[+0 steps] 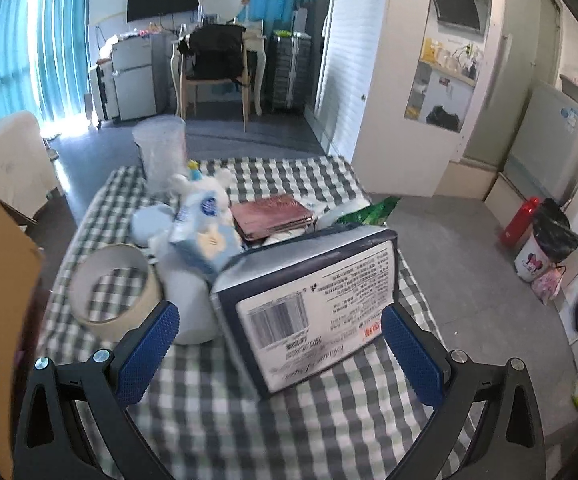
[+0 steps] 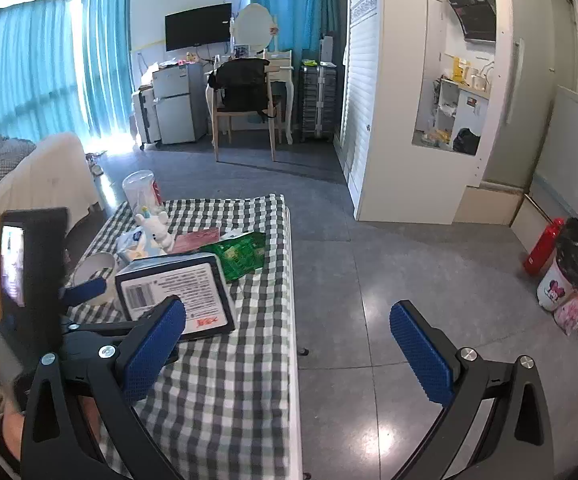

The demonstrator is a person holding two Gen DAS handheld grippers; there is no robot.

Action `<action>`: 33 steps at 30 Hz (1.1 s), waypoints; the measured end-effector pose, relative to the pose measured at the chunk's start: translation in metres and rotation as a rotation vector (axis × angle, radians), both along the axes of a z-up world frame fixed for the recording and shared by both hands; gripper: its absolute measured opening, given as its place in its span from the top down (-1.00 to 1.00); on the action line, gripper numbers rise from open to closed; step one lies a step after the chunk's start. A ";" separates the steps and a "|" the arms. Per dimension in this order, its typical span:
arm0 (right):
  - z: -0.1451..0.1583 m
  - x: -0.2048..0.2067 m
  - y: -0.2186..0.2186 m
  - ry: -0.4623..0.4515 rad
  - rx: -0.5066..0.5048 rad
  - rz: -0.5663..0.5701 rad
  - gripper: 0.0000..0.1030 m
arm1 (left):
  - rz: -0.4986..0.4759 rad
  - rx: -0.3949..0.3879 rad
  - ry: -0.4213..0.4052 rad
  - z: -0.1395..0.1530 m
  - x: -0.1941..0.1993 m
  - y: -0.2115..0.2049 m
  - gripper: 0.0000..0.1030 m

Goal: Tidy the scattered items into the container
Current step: 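Grasp the blue-and-white wipes pack with the left gripper, then carry the wipes pack toward the cardboard box while the right gripper grasps the orange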

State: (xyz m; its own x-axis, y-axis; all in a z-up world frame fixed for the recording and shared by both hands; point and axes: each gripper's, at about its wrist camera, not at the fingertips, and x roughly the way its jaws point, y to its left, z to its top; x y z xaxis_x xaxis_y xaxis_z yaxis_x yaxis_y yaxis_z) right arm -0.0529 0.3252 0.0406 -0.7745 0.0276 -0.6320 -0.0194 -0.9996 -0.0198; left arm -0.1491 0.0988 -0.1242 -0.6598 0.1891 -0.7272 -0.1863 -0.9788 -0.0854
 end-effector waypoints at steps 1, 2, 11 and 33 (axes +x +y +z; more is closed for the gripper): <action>0.000 -0.003 0.002 0.002 0.011 0.001 -0.99 | 0.004 0.003 -0.009 -0.005 -0.004 0.002 -1.00; 0.000 -0.005 0.003 0.003 0.022 0.000 -0.99 | 0.007 0.008 -0.011 -0.006 -0.007 0.002 -1.00; -0.003 -0.014 0.010 0.012 0.021 -0.003 -0.99 | 0.022 0.049 -0.010 -0.015 -0.005 0.003 -0.08; 0.000 -0.005 0.004 0.019 -0.005 -0.004 -0.99 | 0.028 0.138 0.134 0.053 0.050 -0.038 0.66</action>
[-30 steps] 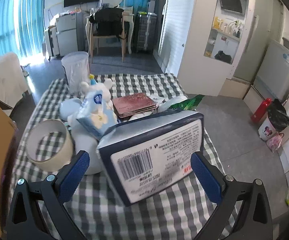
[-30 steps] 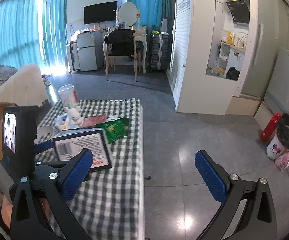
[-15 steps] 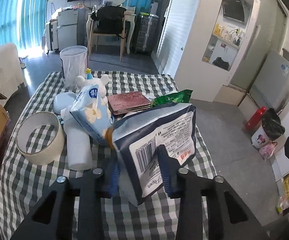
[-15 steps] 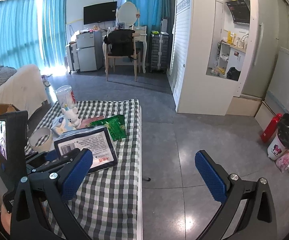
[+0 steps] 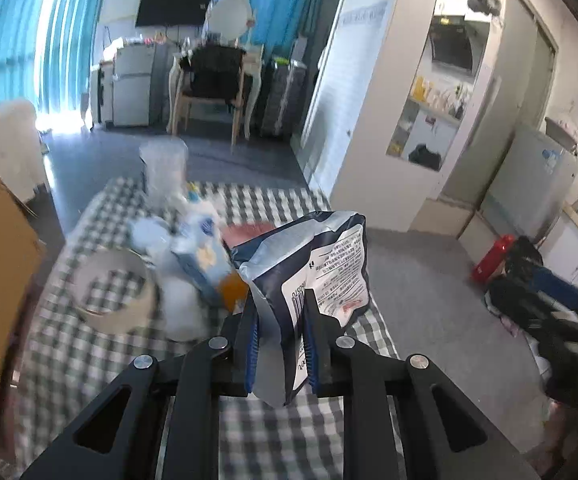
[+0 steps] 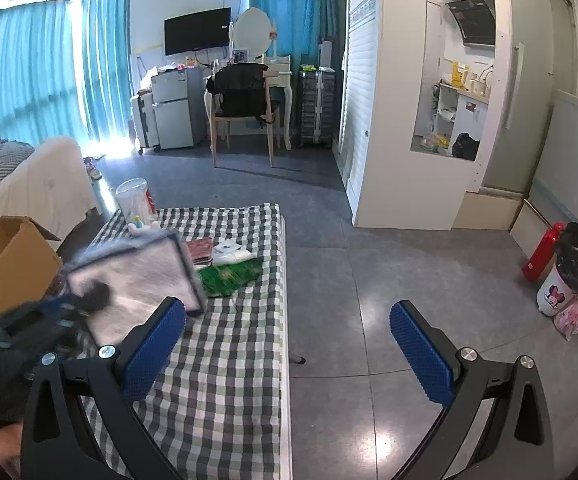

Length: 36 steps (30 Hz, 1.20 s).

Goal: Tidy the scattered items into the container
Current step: 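Carry the wipes pack toward the cardboard box while the right gripper grasps the orange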

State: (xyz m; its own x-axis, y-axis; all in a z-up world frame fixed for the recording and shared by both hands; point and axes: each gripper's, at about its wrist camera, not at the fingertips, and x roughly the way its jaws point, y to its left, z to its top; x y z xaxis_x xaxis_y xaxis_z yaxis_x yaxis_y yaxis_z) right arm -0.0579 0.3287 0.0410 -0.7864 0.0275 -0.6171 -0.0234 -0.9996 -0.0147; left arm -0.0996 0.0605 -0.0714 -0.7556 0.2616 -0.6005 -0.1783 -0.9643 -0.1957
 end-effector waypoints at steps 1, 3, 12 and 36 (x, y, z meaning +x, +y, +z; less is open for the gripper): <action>0.000 0.000 -0.002 0.001 -0.001 0.005 -0.99 | 0.016 0.003 0.011 0.008 0.006 -0.009 0.66; 0.000 0.001 -0.009 0.002 -0.010 0.021 -0.99 | 0.052 0.014 0.027 0.021 0.014 -0.028 0.66; -0.006 -0.005 -0.068 -0.012 -0.012 0.179 -0.99 | 0.165 -0.016 0.099 0.055 0.044 -0.082 0.66; -0.099 -0.125 -0.127 -0.235 0.081 0.243 -0.67 | 0.346 -0.067 0.094 0.055 0.045 -0.148 0.65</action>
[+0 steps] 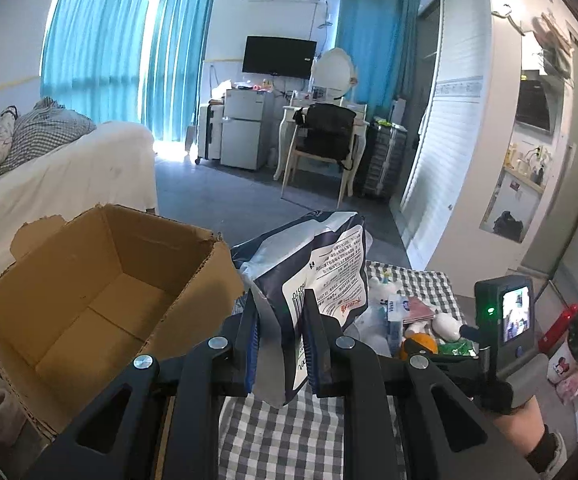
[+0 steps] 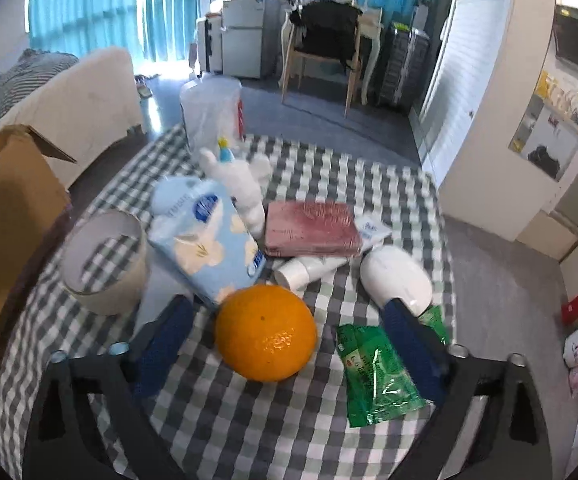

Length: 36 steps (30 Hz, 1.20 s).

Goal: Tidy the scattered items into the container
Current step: 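Carry the wipes pack toward the cardboard box while the right gripper grasps the orange, then lower the orange into the box and open the right gripper while the left gripper drops the wipes pack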

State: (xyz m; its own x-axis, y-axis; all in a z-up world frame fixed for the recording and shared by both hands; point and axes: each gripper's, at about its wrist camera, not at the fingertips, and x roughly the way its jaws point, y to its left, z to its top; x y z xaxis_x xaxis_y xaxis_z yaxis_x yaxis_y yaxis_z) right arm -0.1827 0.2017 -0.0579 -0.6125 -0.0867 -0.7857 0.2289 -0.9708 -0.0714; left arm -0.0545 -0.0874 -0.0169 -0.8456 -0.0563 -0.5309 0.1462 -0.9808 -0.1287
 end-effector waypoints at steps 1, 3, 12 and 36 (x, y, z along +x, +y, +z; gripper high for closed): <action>-0.005 -0.003 0.001 -0.018 -0.007 -0.004 -0.56 | 0.000 -0.001 0.000 -0.001 0.001 -0.002 0.65; -0.013 -0.007 0.000 -0.052 -0.016 -0.002 -0.52 | -0.001 -0.001 -0.004 -0.002 -0.001 -0.001 0.65; -0.020 -0.005 -0.002 -0.079 -0.033 0.020 -0.11 | 0.003 0.002 -0.020 -0.004 -0.004 0.000 0.65; 0.105 0.097 -0.073 0.122 -0.123 0.165 -0.11 | 0.161 -0.012 0.027 0.027 0.066 -0.087 0.65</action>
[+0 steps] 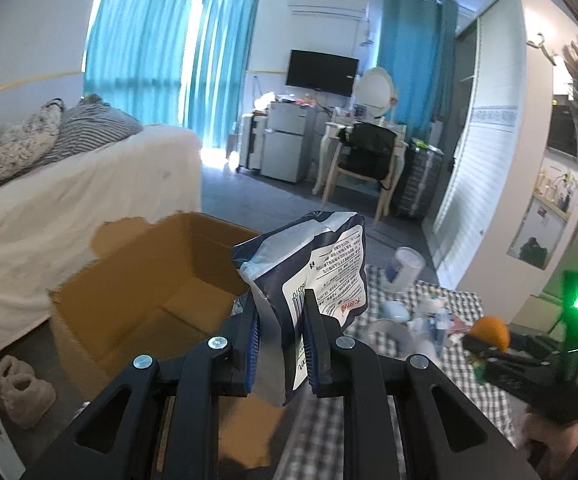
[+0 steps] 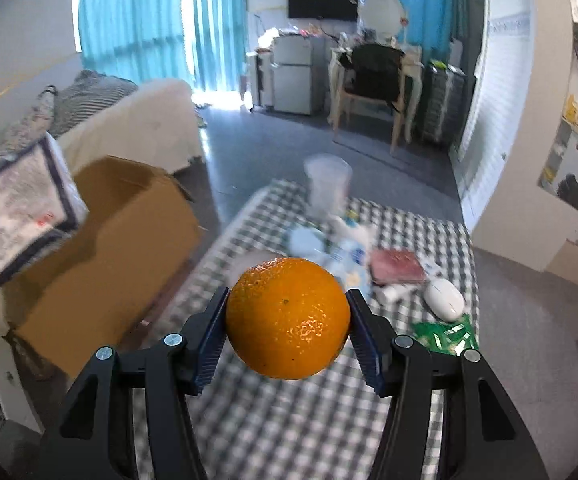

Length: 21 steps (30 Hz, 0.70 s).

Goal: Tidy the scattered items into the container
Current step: 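Lower the orange into the box and open the right gripper while the left gripper drops the wipes pack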

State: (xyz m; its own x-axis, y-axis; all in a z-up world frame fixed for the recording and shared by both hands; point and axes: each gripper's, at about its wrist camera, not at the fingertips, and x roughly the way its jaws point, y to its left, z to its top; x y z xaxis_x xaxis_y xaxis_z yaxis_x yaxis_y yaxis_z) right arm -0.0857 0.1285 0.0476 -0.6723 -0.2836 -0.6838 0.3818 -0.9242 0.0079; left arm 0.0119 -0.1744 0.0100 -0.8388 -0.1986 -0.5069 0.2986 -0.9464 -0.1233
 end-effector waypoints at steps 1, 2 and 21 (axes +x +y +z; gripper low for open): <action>0.007 0.006 -0.008 0.012 -0.009 0.015 -0.11 | 0.011 -0.004 -0.001 0.001 0.004 -0.006 0.65; 0.012 0.012 -0.014 0.020 -0.016 0.026 -0.11 | 0.018 -0.006 -0.002 0.002 0.006 -0.010 0.65; 0.056 0.050 -0.118 0.108 -0.046 0.192 -0.11 | 0.138 -0.059 -0.156 -0.036 0.000 -0.077 0.59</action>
State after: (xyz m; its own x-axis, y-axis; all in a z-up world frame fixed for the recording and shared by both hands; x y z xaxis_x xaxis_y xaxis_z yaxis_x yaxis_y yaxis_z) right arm -0.0355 0.0110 0.1036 -0.6716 -0.4432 -0.5937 0.5520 -0.8338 -0.0020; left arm 0.0116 -0.2509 -0.0262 -0.7141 -0.3393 -0.6123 0.4372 -0.8993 -0.0115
